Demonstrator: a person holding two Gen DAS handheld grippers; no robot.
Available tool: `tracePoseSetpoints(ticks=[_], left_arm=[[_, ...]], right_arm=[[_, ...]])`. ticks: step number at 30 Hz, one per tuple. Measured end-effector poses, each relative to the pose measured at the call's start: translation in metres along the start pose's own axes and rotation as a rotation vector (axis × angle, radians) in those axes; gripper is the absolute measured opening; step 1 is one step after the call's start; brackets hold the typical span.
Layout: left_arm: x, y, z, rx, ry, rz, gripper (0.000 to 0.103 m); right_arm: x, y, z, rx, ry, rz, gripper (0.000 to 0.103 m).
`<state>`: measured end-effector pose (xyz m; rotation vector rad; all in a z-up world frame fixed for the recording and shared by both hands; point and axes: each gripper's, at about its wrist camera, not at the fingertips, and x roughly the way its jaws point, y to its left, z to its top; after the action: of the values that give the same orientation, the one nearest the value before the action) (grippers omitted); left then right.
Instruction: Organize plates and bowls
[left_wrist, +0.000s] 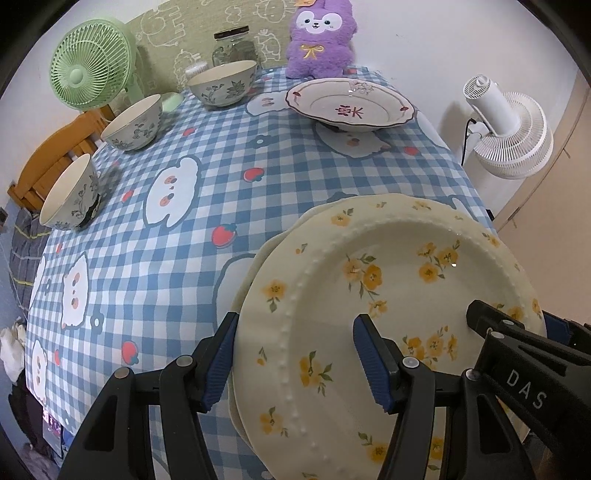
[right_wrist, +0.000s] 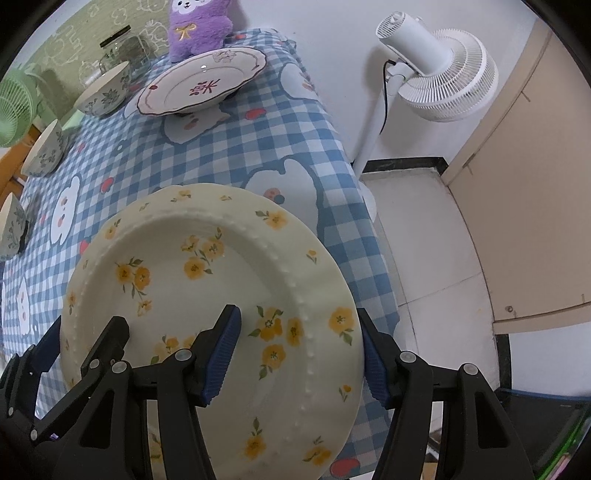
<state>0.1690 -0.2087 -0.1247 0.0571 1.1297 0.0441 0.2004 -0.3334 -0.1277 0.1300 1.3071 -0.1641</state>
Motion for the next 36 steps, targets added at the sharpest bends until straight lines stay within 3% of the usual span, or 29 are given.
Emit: tracePoseSetpoints(ticks=[7,17,23,29,36], left_arm=[[0.003,-0.008,-0.002,0.019,0.001,0.012,0.065],[0.006,-0.013,-0.002,0.039,0.002,0.012,0.078],[0.006,-0.011,-0.001,0.035,0.038,-0.008,0.078],[-0.01,-0.02,-0.002,0.098,-0.005,0.048,0.088],[-0.005,-0.014,-0.002,0.078,0.016,0.046,0.088]], right_arm=[[0.004,-0.006,-0.002,0.026,0.005,0.024,0.065],[0.005,-0.01,-0.002,0.027,0.012,0.047,0.066],[0.005,-0.009,-0.001,0.02,0.02,0.052,0.066],[0.008,-0.002,-0.001,0.003,0.022,0.044,0.066],[0.01,0.01,0.001,-0.028,0.018,0.03,0.071]])
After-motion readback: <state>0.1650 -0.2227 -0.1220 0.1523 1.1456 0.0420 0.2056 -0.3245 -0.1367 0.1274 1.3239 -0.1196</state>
